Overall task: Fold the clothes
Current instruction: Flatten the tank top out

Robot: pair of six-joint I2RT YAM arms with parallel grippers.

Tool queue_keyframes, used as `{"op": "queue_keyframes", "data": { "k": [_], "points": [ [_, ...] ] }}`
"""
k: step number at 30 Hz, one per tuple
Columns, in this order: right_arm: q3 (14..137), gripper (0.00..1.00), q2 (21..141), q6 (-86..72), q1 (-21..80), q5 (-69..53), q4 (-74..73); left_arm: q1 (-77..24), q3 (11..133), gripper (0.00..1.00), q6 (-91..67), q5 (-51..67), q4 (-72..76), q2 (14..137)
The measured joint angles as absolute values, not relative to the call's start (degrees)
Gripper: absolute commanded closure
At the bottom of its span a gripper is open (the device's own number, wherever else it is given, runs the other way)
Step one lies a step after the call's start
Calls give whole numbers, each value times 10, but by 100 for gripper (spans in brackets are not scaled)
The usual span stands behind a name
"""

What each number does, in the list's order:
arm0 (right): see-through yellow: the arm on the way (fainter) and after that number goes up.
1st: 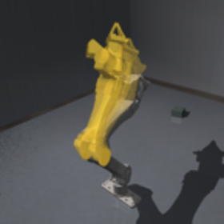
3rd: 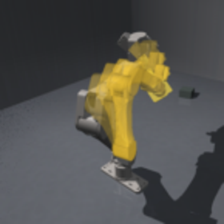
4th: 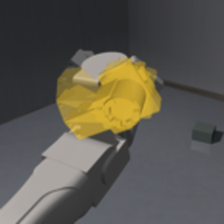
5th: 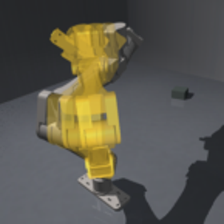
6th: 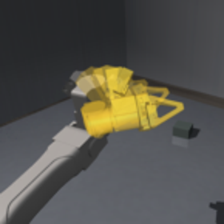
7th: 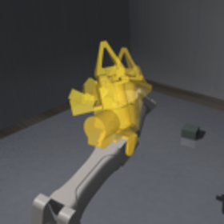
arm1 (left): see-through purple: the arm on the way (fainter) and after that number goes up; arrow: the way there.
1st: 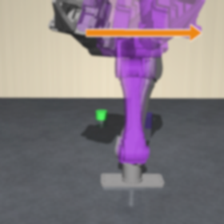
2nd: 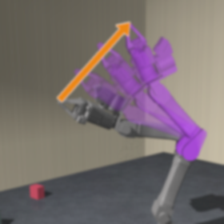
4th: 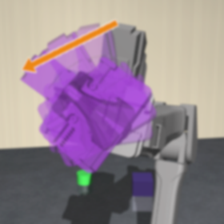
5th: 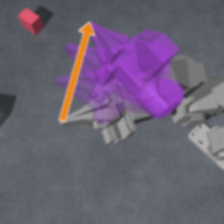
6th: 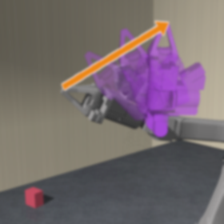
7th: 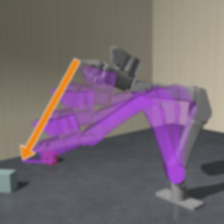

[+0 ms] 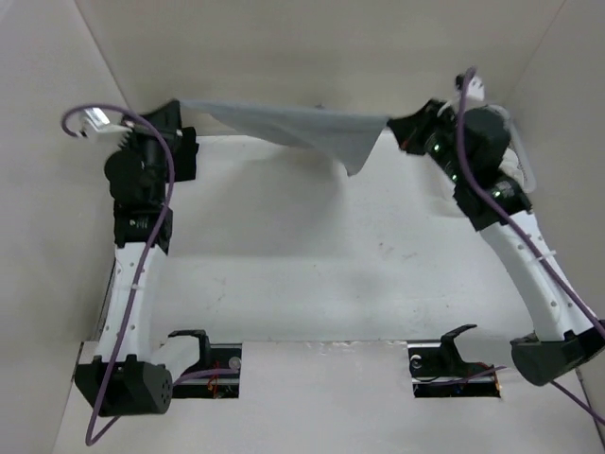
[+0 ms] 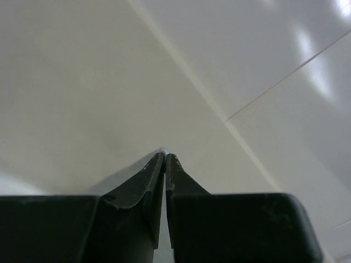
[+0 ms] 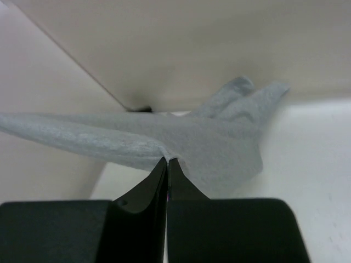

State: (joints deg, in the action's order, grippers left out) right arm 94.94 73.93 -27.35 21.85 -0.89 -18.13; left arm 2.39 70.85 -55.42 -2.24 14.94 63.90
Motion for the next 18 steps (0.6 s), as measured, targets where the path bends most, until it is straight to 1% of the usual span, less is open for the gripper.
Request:
{"op": "queue_keyframes", "data": {
  "k": [4,7,8,10,13,15,18],
  "points": [
    [673,100,651,-288,244,13,-141,7,470,97,-549,-32,141,532],
    [486,100,571,-310,298,30,-140,11,316,97,-545,-40,70,419],
    [441,100,543,-320,320,33,-144,11,279,97,-543,-42,33,370],
    [365,100,480,-347,375,42,-153,9,236,97,-537,-43,-40,267],
    [296,100,399,-403,469,58,-166,-13,225,97,-523,-48,-145,134],
    [271,100,363,-445,540,72,-182,-38,229,97,-522,-55,-195,85],
    [261,100,335,-512,643,101,-228,-77,239,97,-529,-72,-281,47]
  ]
}}
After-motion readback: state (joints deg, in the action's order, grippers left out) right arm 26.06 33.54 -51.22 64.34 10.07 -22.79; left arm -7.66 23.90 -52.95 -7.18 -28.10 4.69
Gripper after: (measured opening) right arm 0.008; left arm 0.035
